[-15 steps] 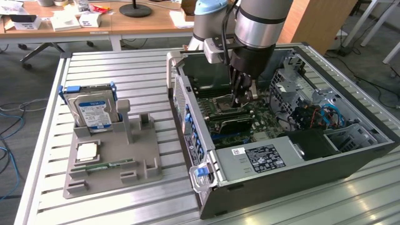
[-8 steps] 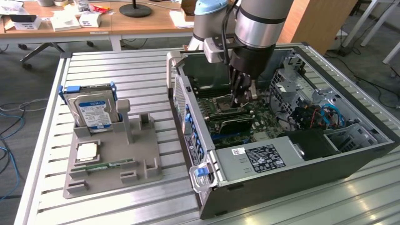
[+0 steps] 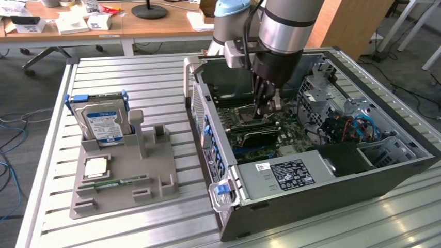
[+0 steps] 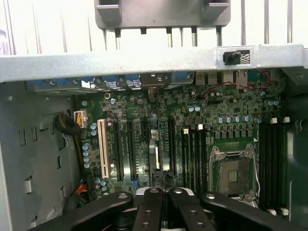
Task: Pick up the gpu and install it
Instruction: 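Press down on the gpu until it lock into place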
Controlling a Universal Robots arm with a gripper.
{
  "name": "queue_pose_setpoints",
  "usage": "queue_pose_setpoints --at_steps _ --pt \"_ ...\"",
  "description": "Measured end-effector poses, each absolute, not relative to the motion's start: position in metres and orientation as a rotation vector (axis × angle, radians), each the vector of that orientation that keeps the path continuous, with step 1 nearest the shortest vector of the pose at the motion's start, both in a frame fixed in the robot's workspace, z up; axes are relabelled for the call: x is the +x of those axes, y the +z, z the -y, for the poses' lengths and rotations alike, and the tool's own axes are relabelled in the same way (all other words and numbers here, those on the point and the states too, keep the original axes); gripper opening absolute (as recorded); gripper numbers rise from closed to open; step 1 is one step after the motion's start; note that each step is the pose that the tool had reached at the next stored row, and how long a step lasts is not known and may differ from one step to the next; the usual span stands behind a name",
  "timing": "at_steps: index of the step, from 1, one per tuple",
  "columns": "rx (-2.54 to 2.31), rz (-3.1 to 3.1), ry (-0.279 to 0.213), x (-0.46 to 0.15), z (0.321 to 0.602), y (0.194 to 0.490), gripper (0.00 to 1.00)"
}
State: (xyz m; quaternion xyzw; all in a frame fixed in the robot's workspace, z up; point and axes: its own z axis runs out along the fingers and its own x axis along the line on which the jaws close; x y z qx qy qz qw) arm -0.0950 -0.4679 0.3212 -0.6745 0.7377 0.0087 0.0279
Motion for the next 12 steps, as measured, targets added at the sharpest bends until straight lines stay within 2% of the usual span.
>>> queue_pose_setpoints --at_steps 12 --pt "-1.99 -2.372 0.039 -0.0949 0.4673 0.3153 0.11"
